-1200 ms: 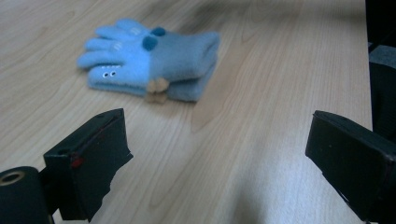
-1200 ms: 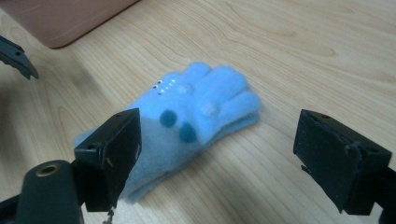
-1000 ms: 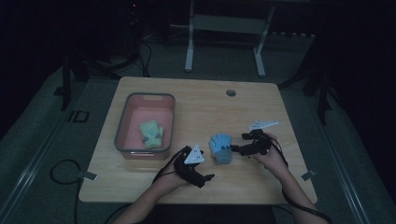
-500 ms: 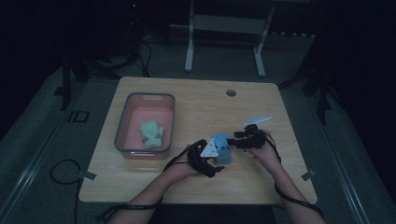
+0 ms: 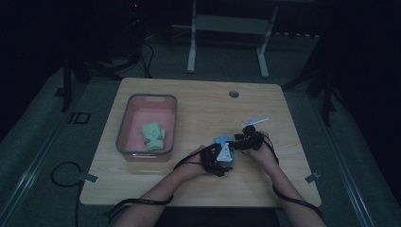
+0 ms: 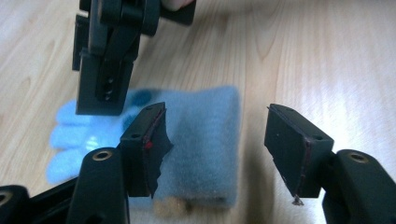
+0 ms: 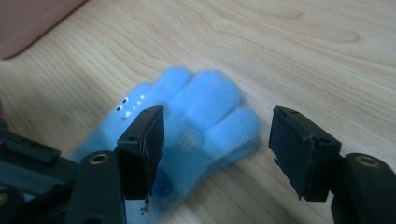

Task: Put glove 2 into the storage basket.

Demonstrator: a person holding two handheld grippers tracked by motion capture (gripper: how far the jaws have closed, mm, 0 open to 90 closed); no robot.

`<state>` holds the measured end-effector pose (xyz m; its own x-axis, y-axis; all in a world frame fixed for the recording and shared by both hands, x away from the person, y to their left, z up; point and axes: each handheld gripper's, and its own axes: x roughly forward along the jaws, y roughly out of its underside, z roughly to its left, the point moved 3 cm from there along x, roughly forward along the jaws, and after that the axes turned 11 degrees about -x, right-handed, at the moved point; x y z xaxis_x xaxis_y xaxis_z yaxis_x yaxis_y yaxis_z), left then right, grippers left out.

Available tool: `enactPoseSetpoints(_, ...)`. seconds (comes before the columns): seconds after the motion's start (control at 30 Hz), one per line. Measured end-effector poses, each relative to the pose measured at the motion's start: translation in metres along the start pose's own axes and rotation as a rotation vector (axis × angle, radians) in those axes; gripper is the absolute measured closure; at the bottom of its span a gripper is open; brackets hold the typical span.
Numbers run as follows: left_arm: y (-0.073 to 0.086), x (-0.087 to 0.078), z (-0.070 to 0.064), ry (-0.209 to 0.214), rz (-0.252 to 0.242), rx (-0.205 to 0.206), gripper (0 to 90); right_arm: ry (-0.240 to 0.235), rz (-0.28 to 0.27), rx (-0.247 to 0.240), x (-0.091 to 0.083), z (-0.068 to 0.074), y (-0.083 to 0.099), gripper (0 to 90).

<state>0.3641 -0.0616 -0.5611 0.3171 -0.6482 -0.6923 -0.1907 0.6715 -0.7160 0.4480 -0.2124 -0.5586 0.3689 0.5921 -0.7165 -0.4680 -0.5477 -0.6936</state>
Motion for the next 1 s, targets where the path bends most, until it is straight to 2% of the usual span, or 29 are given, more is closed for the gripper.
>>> enactPoseSetpoints(0.07, 0.002, 0.003, 0.001, -0.013, 0.016, 0.002, 41.1, -0.003, 0.008, -0.001, 0.002, 0.000, 0.001, 34.4)
enactPoseSetpoints(0.13, 0.004, 0.004, 0.002, -0.009, 0.019, -0.007, 43.6, -0.006, 0.024, 0.002, 0.006, 0.002, 0.003, 32.9)
enactPoseSetpoints(0.27, 0.006, 0.005, 0.009, 0.004, 0.012, -0.052, 53.6, 0.006, 0.030, -0.008, 0.008, 0.003, 0.004, 31.6)
enactPoseSetpoints(0.43, 0.007, 0.005, 0.010, 0.005, 0.021, -0.036, 62.6, 0.037, 0.054, -0.045, 0.009, 0.008, 0.004, 31.4)
enactPoseSetpoints(0.53, 0.009, 0.004, 0.013, 0.015, 0.012, -0.044, 67.3, 0.018, 0.049, -0.046, 0.009, 0.010, 0.004, 38.5)
enactPoseSetpoints(0.67, 0.011, 0.004, 0.014, 0.022, 0.005, -0.045, 70.8, -0.039, 0.028, -0.036, 0.008, 0.012, 0.005, 49.8)
enactPoseSetpoints(0.9, 0.008, 0.003, 0.015, 0.031, 0.035, -0.030, 73.8, -0.132, 0.046, -0.018, 0.012, 0.017, 0.002, 71.8)
enactPoseSetpoints(1.0, 0.007, 0.001, 0.014, 0.021, 0.050, -0.026, 74.4, -0.148, 0.053, -0.016, 0.014, 0.017, 0.000, 75.5)
